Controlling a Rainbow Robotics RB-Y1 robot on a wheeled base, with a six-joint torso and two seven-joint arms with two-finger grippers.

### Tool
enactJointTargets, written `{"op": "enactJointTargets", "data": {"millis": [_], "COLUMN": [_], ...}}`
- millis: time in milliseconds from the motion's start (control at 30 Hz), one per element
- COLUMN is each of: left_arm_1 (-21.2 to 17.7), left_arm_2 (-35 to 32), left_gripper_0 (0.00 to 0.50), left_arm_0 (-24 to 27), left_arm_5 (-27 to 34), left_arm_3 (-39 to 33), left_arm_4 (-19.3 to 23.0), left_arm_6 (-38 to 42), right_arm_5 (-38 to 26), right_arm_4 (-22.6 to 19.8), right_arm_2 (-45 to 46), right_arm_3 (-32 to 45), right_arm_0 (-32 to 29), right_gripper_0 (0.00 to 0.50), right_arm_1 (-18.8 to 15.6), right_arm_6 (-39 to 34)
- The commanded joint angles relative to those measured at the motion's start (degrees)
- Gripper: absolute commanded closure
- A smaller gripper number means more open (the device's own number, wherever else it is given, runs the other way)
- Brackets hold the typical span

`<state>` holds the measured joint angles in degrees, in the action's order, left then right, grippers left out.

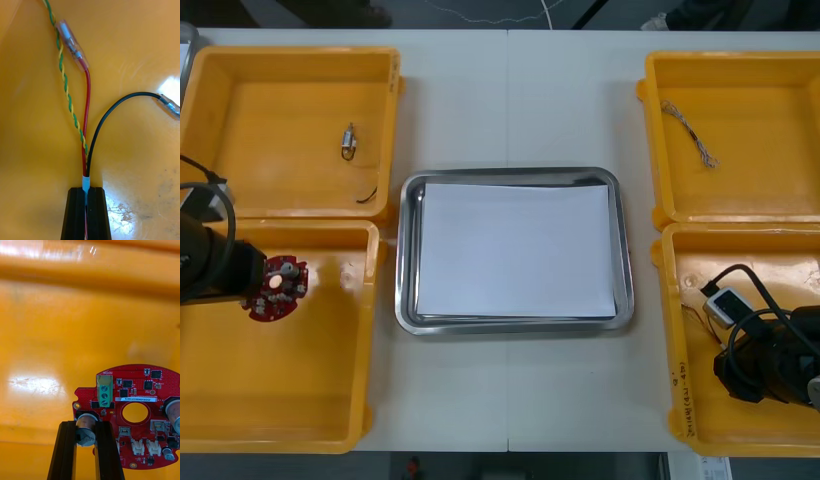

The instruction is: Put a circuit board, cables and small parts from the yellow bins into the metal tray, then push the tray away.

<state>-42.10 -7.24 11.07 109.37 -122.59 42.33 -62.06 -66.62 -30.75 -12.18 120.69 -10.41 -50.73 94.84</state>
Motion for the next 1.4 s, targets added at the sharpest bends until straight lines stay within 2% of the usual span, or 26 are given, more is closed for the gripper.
{"op": "enactJointTargets", "data": {"millis": [33, 133, 467, 867, 1100, 1400], "left_arm_1": [-0.88, -1.67, -2.73, -3.17, -2.11, 2.28], "left_arm_2": [-1.99, -1.99, -1.46, 8.91, 16.91, 24.82], "left_gripper_0": [0.500, 0.500, 0.500, 0.500, 0.498, 0.500], "left_arm_0": [4.14, 4.40, 5.90, 13.72, 19.43, 26.46], "left_arm_5": [0.63, 0.63, 0.63, 0.63, 0.63, 0.63], "left_arm_3": [-2.83, -3.53, -5.47, -5.03, -4.41, -2.74], "left_arm_4": [1.44, 1.79, 3.82, 4.43, 4.87, 4.96], "left_arm_6": [-0.52, -0.43, -0.43, 0.53, 1.06, 1.85], "right_arm_5": [-1.32, -3.70, -17.23, -34.54, -42.98, -43.38], "right_arm_4": [-0.10, -0.90, -9.42, -20.14, -22.08, -23.66], "right_arm_2": [3.31, 5.59, 19.39, 33.10, 36.27, 36.18], "right_arm_3": [1.39, 2.36, 8.33, 11.23, 11.76, 11.85], "right_arm_0": [-1.10, -0.84, 1.01, 6.37, 10.68, 15.51], "right_gripper_0": [0.500, 0.500, 0.500, 0.500, 0.500, 0.500], "right_arm_1": [1.43, 1.34, 1.43, 1.43, 1.34, 1.43], "right_arm_6": [-0.71, -0.45, -0.63, -0.89, -0.98, -0.80]}}
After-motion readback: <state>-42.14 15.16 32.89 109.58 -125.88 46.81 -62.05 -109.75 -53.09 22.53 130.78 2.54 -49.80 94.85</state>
